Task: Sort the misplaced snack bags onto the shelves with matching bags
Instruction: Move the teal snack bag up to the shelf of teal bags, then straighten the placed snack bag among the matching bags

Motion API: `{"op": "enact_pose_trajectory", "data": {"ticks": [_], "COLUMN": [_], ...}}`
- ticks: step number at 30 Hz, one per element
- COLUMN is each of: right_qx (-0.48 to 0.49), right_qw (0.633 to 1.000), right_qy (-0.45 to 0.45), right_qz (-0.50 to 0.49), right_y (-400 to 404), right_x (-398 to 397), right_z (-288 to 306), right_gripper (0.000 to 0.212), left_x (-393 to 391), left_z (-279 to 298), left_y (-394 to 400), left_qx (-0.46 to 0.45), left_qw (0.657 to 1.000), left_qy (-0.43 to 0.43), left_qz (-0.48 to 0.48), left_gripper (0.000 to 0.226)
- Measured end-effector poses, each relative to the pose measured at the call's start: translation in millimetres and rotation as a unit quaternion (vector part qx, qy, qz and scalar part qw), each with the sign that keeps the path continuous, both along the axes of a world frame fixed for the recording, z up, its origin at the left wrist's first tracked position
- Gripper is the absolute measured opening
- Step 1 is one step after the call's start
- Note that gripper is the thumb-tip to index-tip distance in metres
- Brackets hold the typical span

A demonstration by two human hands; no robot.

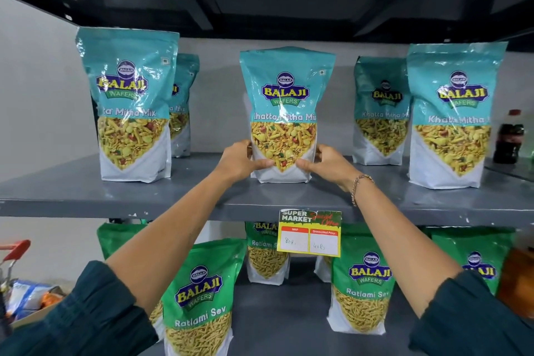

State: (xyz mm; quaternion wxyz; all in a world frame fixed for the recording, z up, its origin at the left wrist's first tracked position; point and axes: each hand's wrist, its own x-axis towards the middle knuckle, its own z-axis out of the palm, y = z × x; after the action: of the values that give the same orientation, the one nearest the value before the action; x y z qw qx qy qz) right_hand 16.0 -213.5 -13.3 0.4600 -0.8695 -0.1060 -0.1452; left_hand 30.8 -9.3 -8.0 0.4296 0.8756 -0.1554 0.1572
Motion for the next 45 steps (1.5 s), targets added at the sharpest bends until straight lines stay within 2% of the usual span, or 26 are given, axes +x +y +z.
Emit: {"op": "enact_pose_trajectory", "data": {"ticks": [2,4,5,7,9,11,13,14,15,16,18,20,21,23,24,27,30,32,39,45], "right_qx": [-0.059,-0.118,-0.098,0.009,0.056,-0.008,-0.083,-0.114,-0.140,-0.167,-0.189,-0.161,-0.140,-0.085,-0.061,-0.016,0.007,0.024,0.068,0.054], "right_qw": [0.997,0.976,0.962,0.938,0.932,0.959,0.985,0.987,0.985,0.979,0.960,0.949,0.948,0.951,0.955,0.965,0.971,0.974,0.980,0.980], "right_qy": [0.009,-0.084,-0.159,-0.304,-0.355,-0.277,-0.124,-0.052,0.014,0.075,0.189,0.245,0.259,0.270,0.269,0.248,0.229,0.222,0.184,0.184], "right_qz": [-0.040,-0.161,-0.201,-0.168,-0.048,0.051,0.091,0.097,0.095,0.088,0.086,0.111,0.124,0.123,0.112,0.079,0.063,0.033,-0.041,-0.060], "right_y": [1.4,6.1,13.5,38.9,70.3,95.4,111.4,114.5,116.8,119.8,124.1,130.5,135.9,143.6,146.6,146.0,125.7,108.3,54.4,28.4], "right_x": [-9.0,-25.1,-41.2,-86.0,-130.3,-148.9,-138.8,-126.0,-113.8,-102.2,-80.2,-56.6,-49.2,-35.5,-31.9,-26.5,-7.6,-8.2,-15.5,-6.0], "right_z": [0.8,-0.7,-3.5,-19.7,-53.7,-104.9,-162.9,-189.6,-209.9,-226.0,-250.5,-275.6,-285.7,-305.0,-312.1,-324.2,-351.6,-347.9,-315.9,-321.8], "right_gripper": [0.032,0.028,0.023,0.016,0.009,0.008,0.013,0.016,0.020,0.026,0.049,0.076,0.089,0.098,0.091,0.075,0.078,0.080,0.058,0.065], "left_x": [-9.5,-28.8,-44.0,-81.0,-118.3,-142.0,-153.3,-148.5,-142.1,-132.2,-108.5,-95.8,-93.0,-87.8,-85.6,-83.9,-74.3,-63.5,-23.9,-7.5], "left_z": [-1.8,-3.3,-5.8,-19.3,-45.0,-85.9,-133.6,-163.3,-191.1,-218.8,-268.1,-296.9,-305.0,-317.9,-322.6,-329.4,-328.6,-325.0,-306.4,-318.1], "left_y": [-0.4,4.5,8.9,20.6,33.9,45.4,54.6,63.6,74.2,86.8,114.8,131.4,135.0,137.4,137.2,129.8,116.7,103.8,47.0,19.3], "left_qx": [0.035,-0.008,-0.056,-0.170,-0.276,-0.335,-0.324,-0.314,-0.298,-0.274,-0.167,-0.054,-0.017,0.012,0.007,-0.006,-0.015,0.013,-0.016,-0.059], "left_qw": [0.999,0.997,0.992,0.968,0.933,0.910,0.917,0.921,0.926,0.927,0.932,0.929,0.930,0.943,0.946,0.954,0.963,0.970,0.972,0.964], "left_qy": [-0.009,-0.049,-0.085,-0.170,-0.225,-0.237,-0.203,-0.168,-0.108,-0.037,0.094,0.220,0.258,0.282,0.283,0.246,0.209,0.194,0.223,0.253], "left_qz": [0.018,0.054,0.069,0.068,0.049,0.060,0.117,0.158,0.205,0.254,0.308,0.294,0.261,0.174,0.155,0.171,0.170,0.148,0.069,0.048], "left_gripper": [0.057,0.059,0.054,0.031,0.022,0.028,0.023,0.014,0.005,0.019,0.044,0.030,0.026,0.046,0.052,0.046,0.048,0.048,0.056,0.062]}}
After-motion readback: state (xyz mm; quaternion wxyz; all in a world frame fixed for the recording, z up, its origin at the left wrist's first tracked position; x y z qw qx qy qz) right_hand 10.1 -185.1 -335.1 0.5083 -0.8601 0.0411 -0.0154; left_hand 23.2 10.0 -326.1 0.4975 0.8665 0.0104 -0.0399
